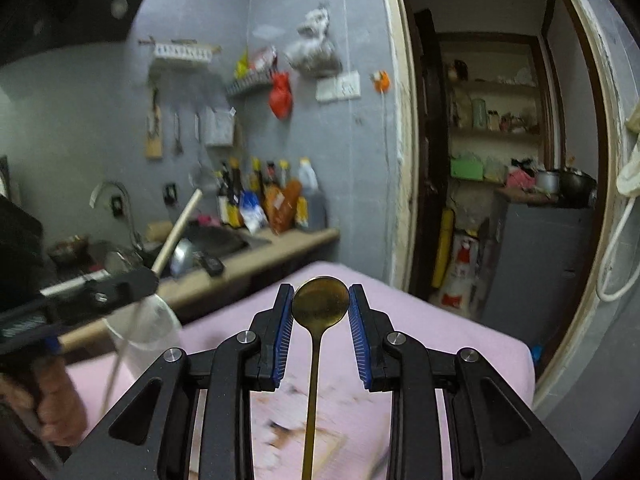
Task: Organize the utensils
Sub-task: 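Lower the gold spoon into the holder with the right tool while the left tool drops the chopstick in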
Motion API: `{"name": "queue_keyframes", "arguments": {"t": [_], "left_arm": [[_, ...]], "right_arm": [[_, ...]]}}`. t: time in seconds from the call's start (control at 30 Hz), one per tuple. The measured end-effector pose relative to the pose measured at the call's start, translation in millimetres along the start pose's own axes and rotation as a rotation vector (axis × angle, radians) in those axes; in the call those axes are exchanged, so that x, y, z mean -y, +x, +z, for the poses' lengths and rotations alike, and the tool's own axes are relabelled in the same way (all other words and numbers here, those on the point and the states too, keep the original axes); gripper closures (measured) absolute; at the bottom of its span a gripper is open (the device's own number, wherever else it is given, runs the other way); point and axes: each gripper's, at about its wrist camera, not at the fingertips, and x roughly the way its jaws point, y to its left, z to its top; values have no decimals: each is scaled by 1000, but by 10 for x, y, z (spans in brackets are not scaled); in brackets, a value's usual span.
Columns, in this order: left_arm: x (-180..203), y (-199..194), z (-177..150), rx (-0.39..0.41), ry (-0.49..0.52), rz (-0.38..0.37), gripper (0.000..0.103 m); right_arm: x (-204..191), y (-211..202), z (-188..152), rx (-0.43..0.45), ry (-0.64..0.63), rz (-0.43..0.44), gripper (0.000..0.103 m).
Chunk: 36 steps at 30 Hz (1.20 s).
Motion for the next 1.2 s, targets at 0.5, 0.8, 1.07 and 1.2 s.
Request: {"name": "queue_keyframes", "arguments": {"t": [0.5, 0.8, 1.07, 1.2], "left_arm": [[-1034, -628, 665, 210, -27, 239, 101], [-1308, -547, 594, 258, -24, 297, 101], [-1232, -447, 379, 285, 51, 341, 101], [-1231, -430, 298, 275, 73, 350, 101]], "right_arm": [[-935, 302, 436, 271, 54, 163, 78], [-1145, 639, 178, 270, 16, 135, 78], [-1115, 803, -16, 221, 37, 144, 78], [-1147, 831, -84, 190, 19, 149, 78]]}}
